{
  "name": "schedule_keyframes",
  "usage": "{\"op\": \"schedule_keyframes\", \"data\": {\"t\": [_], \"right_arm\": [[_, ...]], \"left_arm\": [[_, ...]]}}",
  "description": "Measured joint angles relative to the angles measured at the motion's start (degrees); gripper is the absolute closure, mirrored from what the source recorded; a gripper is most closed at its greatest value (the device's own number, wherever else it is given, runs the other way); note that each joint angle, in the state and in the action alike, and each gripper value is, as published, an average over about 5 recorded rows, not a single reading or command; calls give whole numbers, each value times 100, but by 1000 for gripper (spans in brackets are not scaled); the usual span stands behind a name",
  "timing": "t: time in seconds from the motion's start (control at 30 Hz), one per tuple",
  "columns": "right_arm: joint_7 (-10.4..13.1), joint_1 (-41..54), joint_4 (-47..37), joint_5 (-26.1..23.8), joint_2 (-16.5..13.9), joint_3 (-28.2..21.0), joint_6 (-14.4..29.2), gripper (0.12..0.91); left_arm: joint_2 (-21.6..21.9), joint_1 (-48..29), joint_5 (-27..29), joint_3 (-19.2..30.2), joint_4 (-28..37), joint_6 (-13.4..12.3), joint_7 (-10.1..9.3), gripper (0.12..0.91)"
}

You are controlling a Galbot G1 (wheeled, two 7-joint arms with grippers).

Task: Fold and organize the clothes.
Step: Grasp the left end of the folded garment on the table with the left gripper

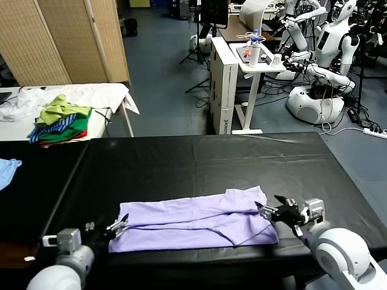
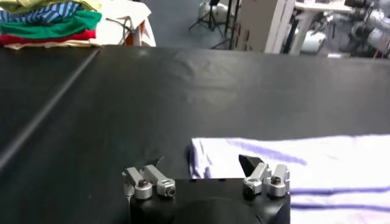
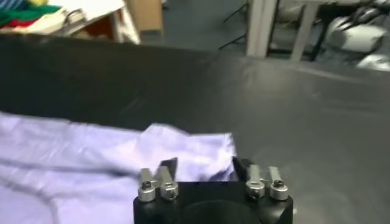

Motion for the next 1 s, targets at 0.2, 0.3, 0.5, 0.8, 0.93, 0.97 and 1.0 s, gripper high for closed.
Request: {"op": "schedule_keyframes", "data": {"t": [0.2, 0.3, 0.5, 0.8, 0.93, 0.97, 1.0], "right_arm": [[6, 448, -533, -214, 361, -359, 181, 118], [32, 562, -759, -306, 481, -456, 235, 120], [76, 645, -1035, -404, 686, -517, 277, 197], [72, 663, -1207, -534, 903, -549, 336, 629], [87, 618, -1227, -662, 987, -544, 427, 830], [112, 601, -1225, -709, 1008, -538, 464, 860], [151, 582, -1220, -765, 1032, -531, 514, 871]], "left_arm": [[-32, -376, -109, 145, 346, -90, 64, 123], [-46, -481, -114, 180, 524, -104, 122, 123], [-57, -557, -103, 199, 787, -127, 166, 123], [-88, -612, -104, 250, 930, -134, 247, 320], [-139, -649, -162, 270, 982, -171, 336, 585], [-155, -657, -185, 277, 993, -183, 355, 642], [-173, -667, -194, 286, 1007, -196, 376, 699]]}}
